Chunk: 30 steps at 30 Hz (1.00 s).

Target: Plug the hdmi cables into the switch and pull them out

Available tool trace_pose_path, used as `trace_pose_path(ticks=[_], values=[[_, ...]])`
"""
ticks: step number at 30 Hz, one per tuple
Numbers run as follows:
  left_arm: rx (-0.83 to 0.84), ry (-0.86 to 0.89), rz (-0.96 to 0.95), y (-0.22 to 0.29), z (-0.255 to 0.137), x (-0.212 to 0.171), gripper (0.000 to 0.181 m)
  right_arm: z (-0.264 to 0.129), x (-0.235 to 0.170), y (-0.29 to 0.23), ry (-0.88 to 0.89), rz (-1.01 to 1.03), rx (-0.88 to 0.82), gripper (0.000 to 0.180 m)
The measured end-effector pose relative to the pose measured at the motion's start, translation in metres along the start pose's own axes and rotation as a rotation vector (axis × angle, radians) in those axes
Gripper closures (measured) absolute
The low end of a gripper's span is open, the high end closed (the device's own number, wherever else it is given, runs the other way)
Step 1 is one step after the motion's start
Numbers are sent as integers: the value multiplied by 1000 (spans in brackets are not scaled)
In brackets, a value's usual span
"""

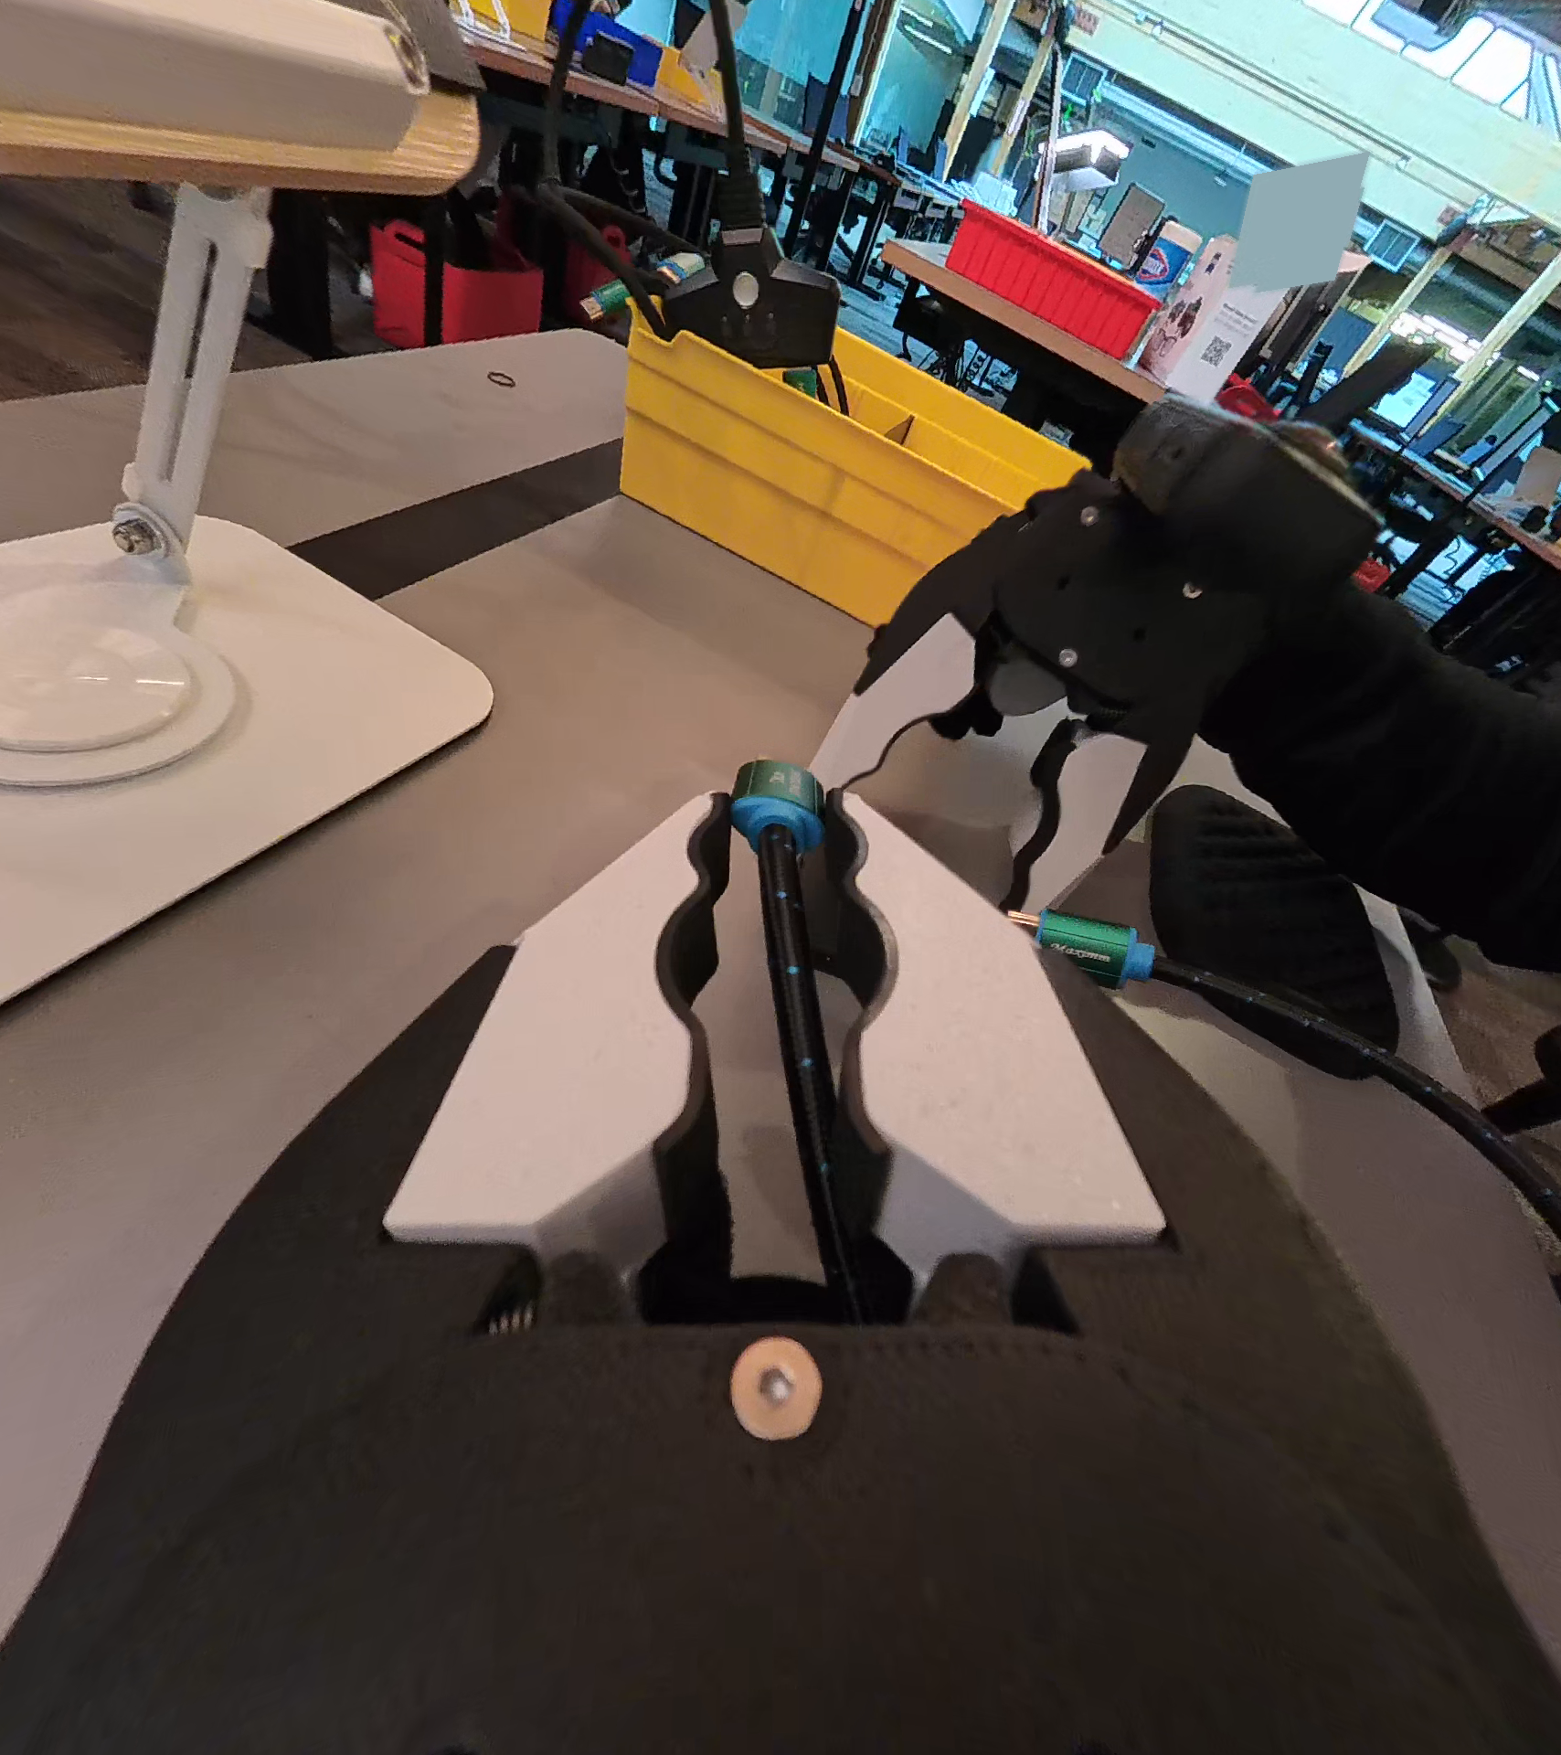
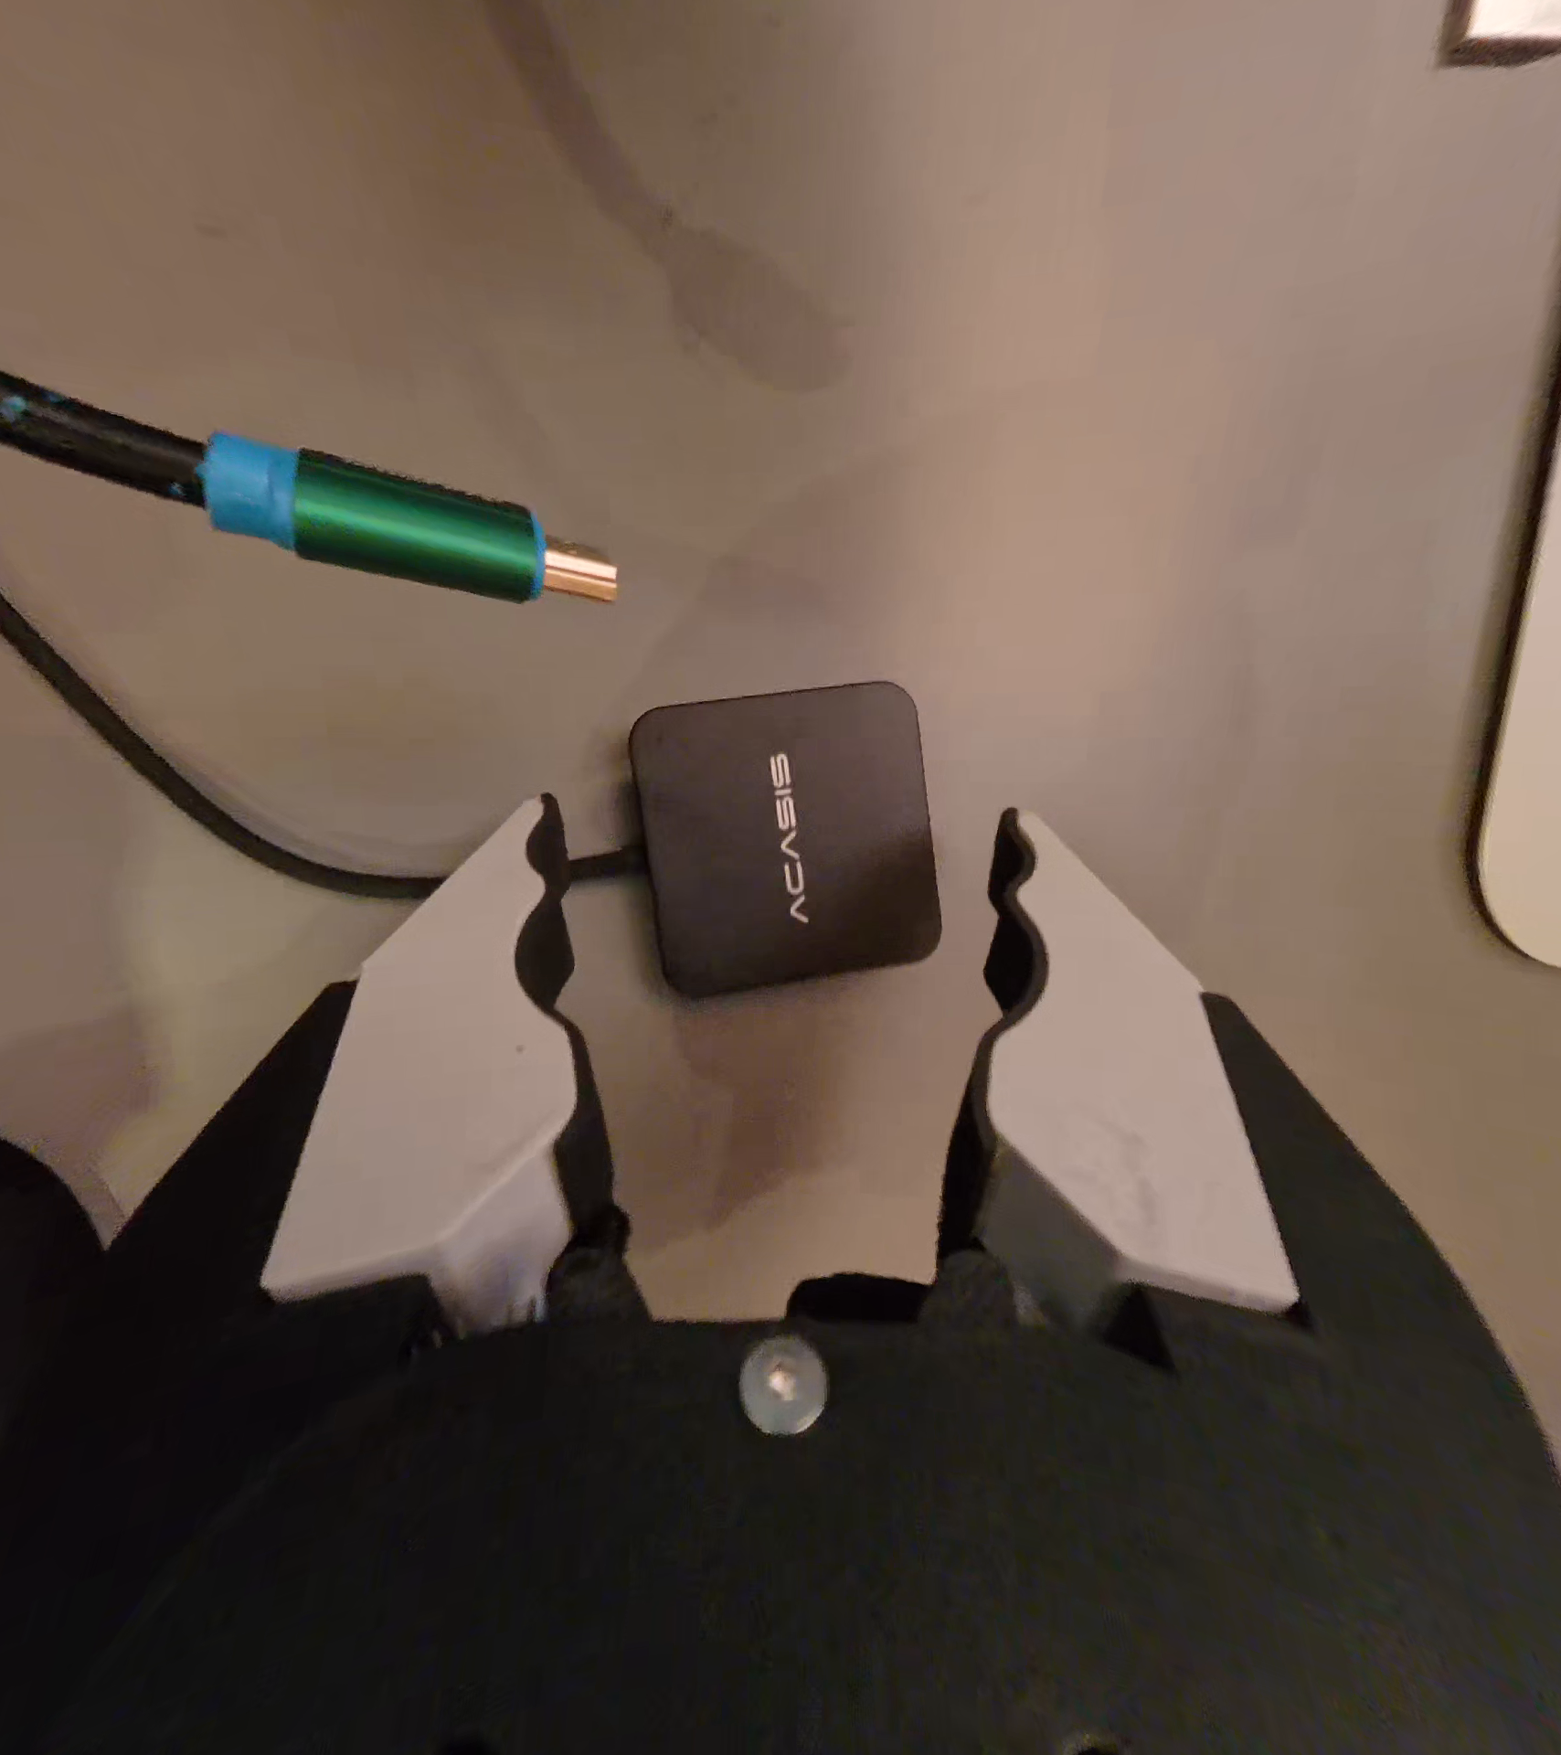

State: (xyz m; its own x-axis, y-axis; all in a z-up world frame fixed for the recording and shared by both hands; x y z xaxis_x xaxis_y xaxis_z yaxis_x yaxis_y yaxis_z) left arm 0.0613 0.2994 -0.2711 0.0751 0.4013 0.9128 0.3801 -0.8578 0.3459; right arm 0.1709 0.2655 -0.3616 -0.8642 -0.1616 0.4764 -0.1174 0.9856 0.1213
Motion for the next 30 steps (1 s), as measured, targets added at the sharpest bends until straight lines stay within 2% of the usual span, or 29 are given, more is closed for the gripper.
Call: trace_pose_path(ticks=[8,17,30], values=[[-8,-1,8,-1,-2,1,163,12,4,-1,-94,-36,79,115],[-20,-14,21,-1,-4,0,163,11,3,2,-151,-67,113,117],[11,-68,116,0,-6,-1,163,-24,45,46,88,-15,84,116]])
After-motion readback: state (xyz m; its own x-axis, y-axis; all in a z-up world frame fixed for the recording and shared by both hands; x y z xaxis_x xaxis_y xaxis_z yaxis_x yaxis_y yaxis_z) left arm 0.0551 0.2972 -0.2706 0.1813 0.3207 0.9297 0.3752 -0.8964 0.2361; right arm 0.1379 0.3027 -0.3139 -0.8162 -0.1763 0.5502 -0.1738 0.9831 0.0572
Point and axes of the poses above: each gripper's, where its closed fingertips meet, z out along the fingers, x out of its top, y = z × x across the jaws, the point moved 2 cm from there along -z, back along the fingers, and after that the axes turned 1 degree about -x, right-handed, at the moved point
